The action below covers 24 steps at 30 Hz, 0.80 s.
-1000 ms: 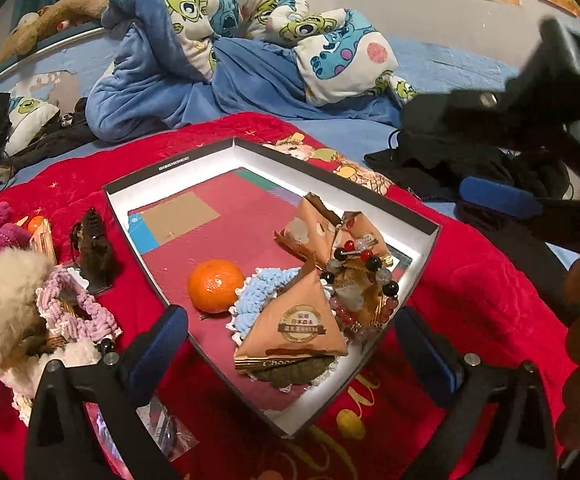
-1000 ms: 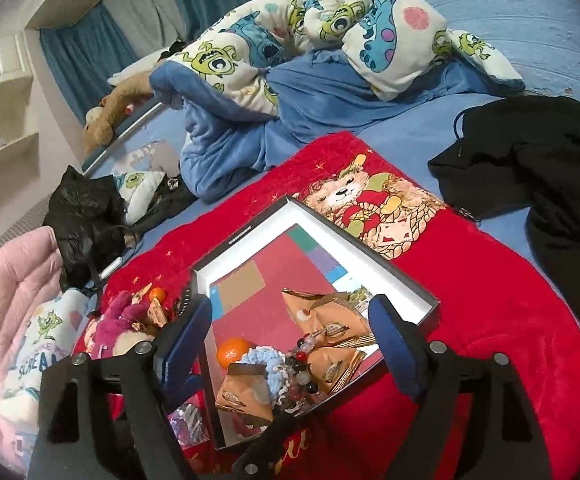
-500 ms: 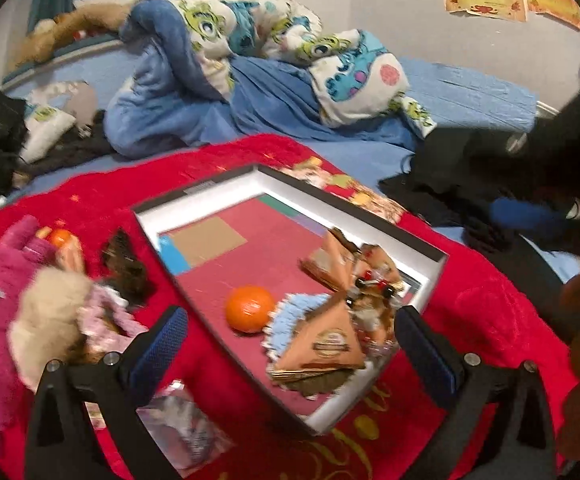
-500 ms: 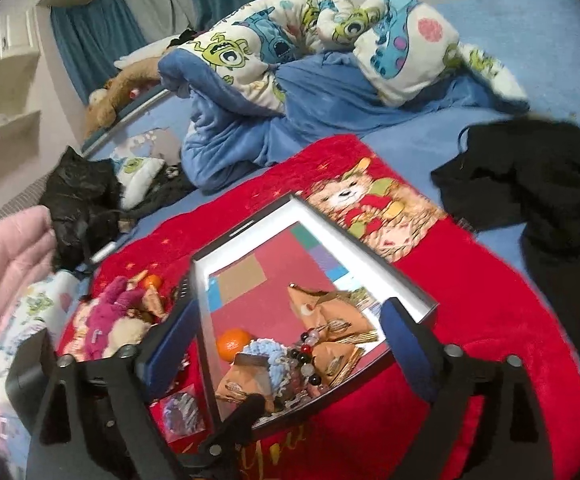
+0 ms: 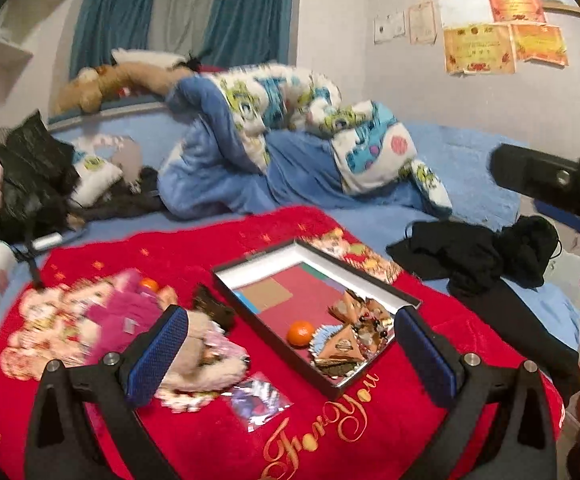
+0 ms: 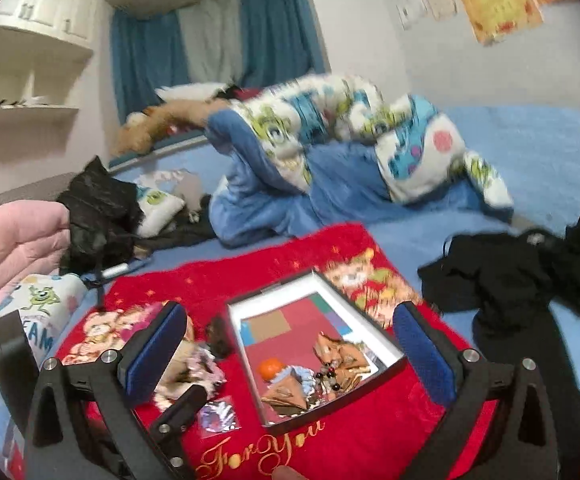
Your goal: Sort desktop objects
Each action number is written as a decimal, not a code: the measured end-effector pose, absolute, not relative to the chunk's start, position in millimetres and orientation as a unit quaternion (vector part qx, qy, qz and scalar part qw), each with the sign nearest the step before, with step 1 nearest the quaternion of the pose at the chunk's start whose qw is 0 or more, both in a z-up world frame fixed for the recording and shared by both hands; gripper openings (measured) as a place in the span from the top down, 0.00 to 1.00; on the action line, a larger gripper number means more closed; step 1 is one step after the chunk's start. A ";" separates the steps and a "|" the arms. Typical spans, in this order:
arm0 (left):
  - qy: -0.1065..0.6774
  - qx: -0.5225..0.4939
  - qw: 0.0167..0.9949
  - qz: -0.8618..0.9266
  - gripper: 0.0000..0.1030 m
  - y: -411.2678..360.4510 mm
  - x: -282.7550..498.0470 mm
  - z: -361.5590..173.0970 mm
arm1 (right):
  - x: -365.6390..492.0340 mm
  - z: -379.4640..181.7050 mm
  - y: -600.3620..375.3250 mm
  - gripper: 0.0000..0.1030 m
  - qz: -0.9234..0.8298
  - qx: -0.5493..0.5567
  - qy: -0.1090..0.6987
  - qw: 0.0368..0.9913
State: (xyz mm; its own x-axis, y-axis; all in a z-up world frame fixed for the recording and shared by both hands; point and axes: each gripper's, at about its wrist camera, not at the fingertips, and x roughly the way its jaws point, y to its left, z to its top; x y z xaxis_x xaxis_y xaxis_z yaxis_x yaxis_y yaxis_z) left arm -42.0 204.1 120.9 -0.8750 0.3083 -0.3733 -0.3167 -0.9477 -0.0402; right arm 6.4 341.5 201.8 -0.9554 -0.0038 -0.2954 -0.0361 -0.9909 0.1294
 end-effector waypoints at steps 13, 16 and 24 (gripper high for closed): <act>0.039 -0.183 0.114 0.976 0.00 156.7 71.4 115.9 | 118.5 195.6 291.6 0.00 0.995 -0.093 0.012 0.038; 0.027 -0.195 0.099 0.975 0.00 147.3 82.7 94.6 | 123.6 174.4 276.7 0.00 0.994 -0.087 -0.008 0.070; 0.048 -0.197 0.089 0.975 0.00 146.9 82.4 56.3 | 112.4 103.5 274.4 0.00 0.992 -0.114 -0.016 0.061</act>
State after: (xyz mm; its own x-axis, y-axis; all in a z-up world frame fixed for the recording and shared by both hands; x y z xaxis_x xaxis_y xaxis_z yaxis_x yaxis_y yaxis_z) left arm 82.4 146.9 56.3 -0.9065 0.1541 -0.3930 -0.1921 -0.9796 0.0590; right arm 112.4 274.4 103.5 -0.9668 0.1243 -0.2233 -0.1171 -0.9921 -0.0453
